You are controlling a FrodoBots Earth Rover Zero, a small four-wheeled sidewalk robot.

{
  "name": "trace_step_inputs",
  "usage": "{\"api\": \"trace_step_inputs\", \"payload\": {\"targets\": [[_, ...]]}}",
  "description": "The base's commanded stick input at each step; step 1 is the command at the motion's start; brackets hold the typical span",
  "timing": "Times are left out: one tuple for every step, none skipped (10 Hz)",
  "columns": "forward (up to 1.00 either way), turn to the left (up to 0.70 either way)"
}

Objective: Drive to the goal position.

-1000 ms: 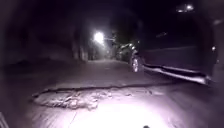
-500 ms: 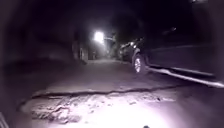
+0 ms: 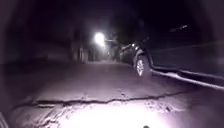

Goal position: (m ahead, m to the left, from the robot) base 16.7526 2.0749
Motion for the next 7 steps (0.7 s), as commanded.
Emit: {"api": "trace_step_inputs", "payload": {"targets": [[0.70, 0.00], [0.70, 0.00], [0.70, 0.00], [0.70, 0.00], [0.70, 0.00], [0.70, 0.00], [0.70, 0.00]]}}
